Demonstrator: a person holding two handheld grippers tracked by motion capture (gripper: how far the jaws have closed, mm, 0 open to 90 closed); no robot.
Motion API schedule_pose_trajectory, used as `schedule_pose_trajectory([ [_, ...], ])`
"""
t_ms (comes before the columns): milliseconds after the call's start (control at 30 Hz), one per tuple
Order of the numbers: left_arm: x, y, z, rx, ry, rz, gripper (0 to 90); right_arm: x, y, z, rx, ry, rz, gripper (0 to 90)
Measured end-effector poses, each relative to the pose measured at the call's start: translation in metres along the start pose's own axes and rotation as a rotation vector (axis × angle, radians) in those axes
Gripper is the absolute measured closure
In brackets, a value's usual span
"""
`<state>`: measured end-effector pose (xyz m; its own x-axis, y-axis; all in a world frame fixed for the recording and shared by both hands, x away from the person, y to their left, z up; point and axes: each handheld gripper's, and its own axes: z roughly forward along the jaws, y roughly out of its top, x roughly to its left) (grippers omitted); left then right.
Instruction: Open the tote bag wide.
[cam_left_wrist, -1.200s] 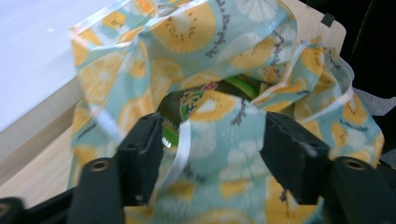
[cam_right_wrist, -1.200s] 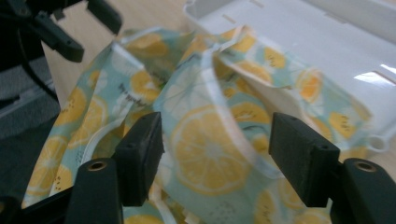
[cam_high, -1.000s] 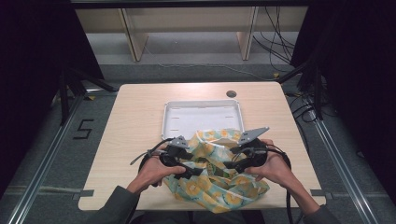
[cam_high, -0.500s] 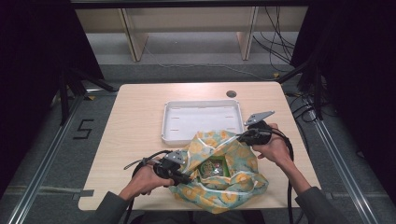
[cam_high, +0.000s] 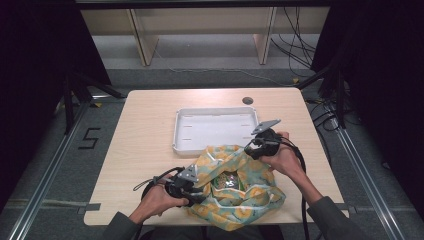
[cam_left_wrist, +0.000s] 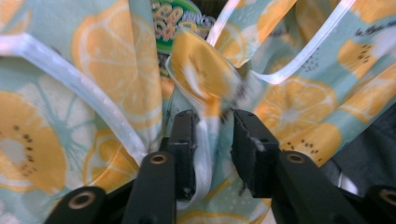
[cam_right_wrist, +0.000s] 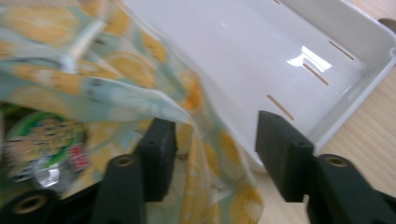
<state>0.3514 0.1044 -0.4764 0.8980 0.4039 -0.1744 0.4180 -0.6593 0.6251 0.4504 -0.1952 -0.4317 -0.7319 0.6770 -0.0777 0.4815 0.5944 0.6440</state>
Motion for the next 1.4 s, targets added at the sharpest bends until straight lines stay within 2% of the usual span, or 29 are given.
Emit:
schedule_pose_trajectory([
  [67, -0.001, 0.0, -0.001, -0.015, -0.01, -0.016, 69.5, 0.006, 0.001, -0.02, -0.012, 0.052, 0.002, 42.8],
  [100, -0.003, 0.0, -0.003, -0.009, -0.004, 0.001, 72.0, 0.013, 0.0, -0.03, -0.055, 0.055, -0.007, 41.7],
  [133, -0.002, 0.0, -0.003, -0.013, -0.006, 0.011, 72.6, 0.016, 0.0, -0.036, -0.056, 0.064, -0.015, 41.3],
  [167, -0.003, 0.0, -0.004, -0.012, -0.002, 0.017, 73.7, 0.02, -0.001, -0.039, -0.072, 0.073, -0.032, 40.7],
  [267, -0.004, 0.001, -0.006, -0.014, -0.007, 0.012, 73.8, 0.028, -0.001, -0.046, -0.084, 0.083, -0.034, 41.0],
  [300, -0.007, 0.002, -0.01, -0.011, -0.008, 0.024, 72.5, 0.035, -0.002, -0.049, -0.073, 0.122, -0.043, 48.5],
  [367, -0.009, 0.006, -0.015, -0.037, 0.0, 0.026, 68.9, 0.042, -0.003, -0.047, -0.074, 0.177, -0.069, 56.3],
  [400, -0.008, 0.009, -0.018, -0.051, 0.006, 0.035, 66.3, 0.045, -0.003, -0.045, -0.05, 0.207, -0.088, 59.2],
  [500, -0.007, 0.023, -0.024, -0.114, 0.029, 0.003, 58.7, 0.056, -0.006, -0.029, -0.021, 0.276, -0.119, 67.5],
  [567, -0.004, 0.032, -0.022, -0.156, 0.049, -0.024, 58.0, 0.06, -0.009, -0.015, 0.028, 0.294, -0.136, 71.6],
  [600, 0.0, 0.037, -0.02, -0.157, 0.05, -0.01, 57.5, 0.061, -0.01, -0.009, 0.052, 0.294, -0.139, 72.4],
  [633, 0.001, 0.041, -0.014, -0.168, 0.057, -0.047, 57.5, 0.062, -0.011, -0.004, 0.059, 0.302, -0.135, 73.7],
  [700, 0.008, 0.048, 0.001, -0.127, 0.031, -0.077, 55.2, 0.064, -0.012, 0.004, 0.087, 0.312, -0.126, 74.7],
  [733, 0.011, 0.05, 0.01, -0.088, -0.001, -0.087, 52.6, 0.065, -0.013, 0.006, 0.096, 0.3, -0.129, 74.7],
  [767, 0.011, 0.05, 0.017, -0.051, -0.001, -0.097, 48.5, 0.064, -0.014, 0.008, 0.109, 0.303, -0.129, 74.7],
  [800, 0.011, 0.05, 0.023, -0.035, -0.007, -0.086, 49.0, 0.065, -0.015, 0.01, 0.1, 0.298, -0.117, 74.7],
  [833, 0.009, 0.048, 0.025, -0.008, -0.008, -0.079, 55.2, 0.063, -0.016, 0.011, 0.108, 0.295, -0.122, 74.8],
  [867, 0.009, 0.048, 0.025, -0.008, -0.008, -0.079, 64.4, 0.063, -0.016, 0.011, 0.108, 0.295, -0.122, 74.8],
  [900, 0.003, 0.043, 0.024, 0.022, -0.047, -0.052, 75.7, 0.058, -0.02, 0.011, 0.125, 0.258, -0.123, 78.8],
  [967, -0.004, 0.04, 0.02, 0.033, -0.046, -0.004, 84.0, 0.054, -0.023, 0.011, 0.152, 0.242, -0.108, 82.8],
  [1033, -0.014, 0.034, 0.014, 0.029, -0.067, 0.05, 86.3, 0.048, -0.026, 0.013, 0.156, 0.192, -0.102, 85.6],
  [1067, -0.014, 0.034, 0.014, 0.029, -0.067, 0.05, 86.6, 0.044, -0.026, 0.013, 0.176, 0.164, -0.099, 86.4],
  [1100, -0.023, 0.026, 0.01, 0.052, -0.092, 0.085, 86.6, 0.037, -0.029, 0.016, 0.183, 0.132, -0.096, 87.8],
  [1133, -0.026, 0.021, 0.009, 0.07, -0.094, 0.108, 86.6, 0.035, -0.029, 0.017, 0.189, 0.119, -0.086, 88.3],
  [1167, -0.029, 0.016, 0.009, 0.083, -0.104, 0.111, 86.6, 0.03, -0.031, 0.021, 0.185, 0.111, -0.108, 88.7],
  [1200, -0.03, 0.012, 0.009, 0.109, -0.104, 0.12, 86.7, 0.027, -0.032, 0.021, 0.208, 0.08, -0.086, 89.1],
  [1233, -0.031, 0.006, 0.011, 0.122, -0.102, 0.105, 86.6, 0.024, -0.033, 0.022, 0.215, 0.072, -0.076, 89.1],
  [1367, -0.027, -0.003, 0.018, 0.127, -0.105, 0.069, 83.0, 0.016, -0.036, 0.027, 0.236, 0.055, -0.057, 88.9],
  [1400, -0.026, -0.001, 0.017, 0.127, -0.103, 0.076, 81.2, 0.015, -0.036, 0.027, 0.236, 0.057, -0.064, 88.1],
])
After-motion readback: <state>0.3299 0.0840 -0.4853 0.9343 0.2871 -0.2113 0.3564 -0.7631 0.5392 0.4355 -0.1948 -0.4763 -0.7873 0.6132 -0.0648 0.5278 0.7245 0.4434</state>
